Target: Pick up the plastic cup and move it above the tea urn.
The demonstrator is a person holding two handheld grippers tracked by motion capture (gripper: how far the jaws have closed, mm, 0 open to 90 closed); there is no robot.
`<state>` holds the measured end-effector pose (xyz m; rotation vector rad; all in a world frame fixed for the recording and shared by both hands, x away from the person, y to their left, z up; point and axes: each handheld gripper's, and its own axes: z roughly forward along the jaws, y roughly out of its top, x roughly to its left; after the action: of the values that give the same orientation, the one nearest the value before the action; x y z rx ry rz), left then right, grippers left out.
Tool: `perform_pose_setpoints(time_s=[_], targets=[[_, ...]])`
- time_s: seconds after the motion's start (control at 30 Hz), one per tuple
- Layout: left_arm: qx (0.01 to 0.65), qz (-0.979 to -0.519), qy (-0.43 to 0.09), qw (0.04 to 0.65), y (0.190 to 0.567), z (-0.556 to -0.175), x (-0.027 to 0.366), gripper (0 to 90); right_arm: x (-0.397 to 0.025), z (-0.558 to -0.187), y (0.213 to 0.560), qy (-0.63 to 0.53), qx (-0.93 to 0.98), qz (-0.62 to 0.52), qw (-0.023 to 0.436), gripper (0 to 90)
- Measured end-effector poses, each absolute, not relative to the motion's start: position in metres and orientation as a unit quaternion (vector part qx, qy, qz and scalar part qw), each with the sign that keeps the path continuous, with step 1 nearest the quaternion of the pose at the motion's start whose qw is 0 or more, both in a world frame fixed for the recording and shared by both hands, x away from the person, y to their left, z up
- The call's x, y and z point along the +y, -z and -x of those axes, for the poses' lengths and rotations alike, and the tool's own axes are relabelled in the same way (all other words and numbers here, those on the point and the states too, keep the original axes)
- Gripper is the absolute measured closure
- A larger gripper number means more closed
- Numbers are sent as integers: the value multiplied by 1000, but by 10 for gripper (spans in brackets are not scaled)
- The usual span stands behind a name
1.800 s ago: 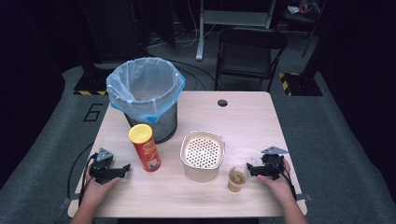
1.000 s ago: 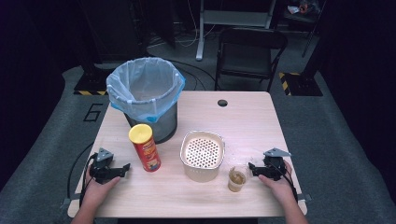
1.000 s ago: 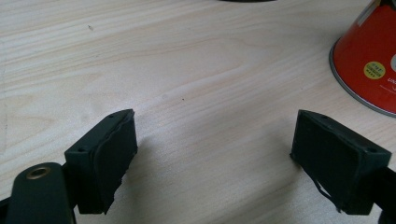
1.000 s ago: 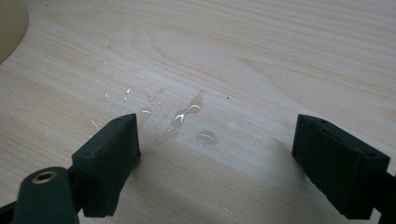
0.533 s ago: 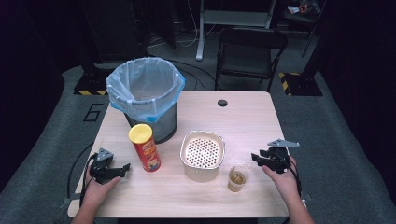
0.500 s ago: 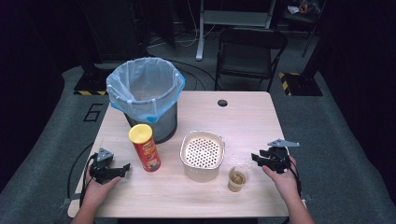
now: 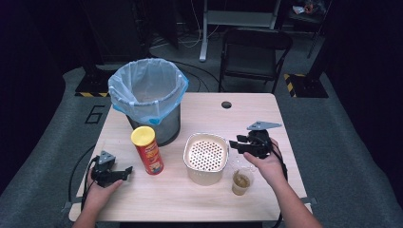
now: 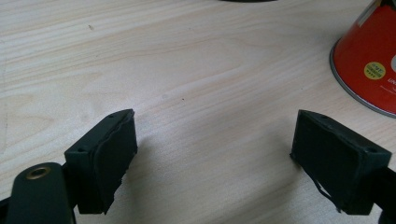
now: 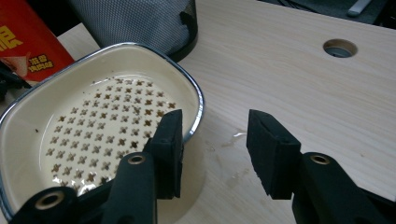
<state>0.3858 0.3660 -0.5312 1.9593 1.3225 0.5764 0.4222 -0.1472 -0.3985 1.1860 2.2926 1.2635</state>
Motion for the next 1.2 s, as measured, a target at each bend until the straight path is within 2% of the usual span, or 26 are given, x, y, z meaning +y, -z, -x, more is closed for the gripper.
perform_pose_setpoints(time_s=[0.07, 0.2, 0.37, 0.43, 0.93, 1.03, 1.07, 1.13, 1.2], targets=[[510, -755, -222, 347, 531, -386, 366, 138, -138, -426, 400, -430, 796, -406, 132, 554], [510, -755, -222, 347, 531, -386, 366, 138, -126, -433, 406, -418, 805, -401, 133, 654], [509, -755, -222, 347, 531, -386, 366, 138, -120, -438, 411, -403, 809, -407, 133, 689], [509, -755, -222, 347, 531, -386, 366, 138, -118, -439, 413, -405, 810, -404, 128, 739], [509, -756, -222, 347, 531, -386, 366, 138, -118, -424, 412, -400, 819, -389, 133, 762], [509, -755, -222, 347, 531, -386, 366, 138, -119, -420, 412, -402, 818, -391, 132, 737], [509, -756, -222, 347, 531, -386, 366, 138, -121, -417, 410, -416, 811, -391, 128, 644], [509, -756, -222, 347, 531, -386, 366, 138, -123, -415, 408, -423, 807, -391, 129, 619], [509, -756, -222, 347, 531, -386, 366, 138, -130, -406, 401, -435, 798, -391, 145, 531]])
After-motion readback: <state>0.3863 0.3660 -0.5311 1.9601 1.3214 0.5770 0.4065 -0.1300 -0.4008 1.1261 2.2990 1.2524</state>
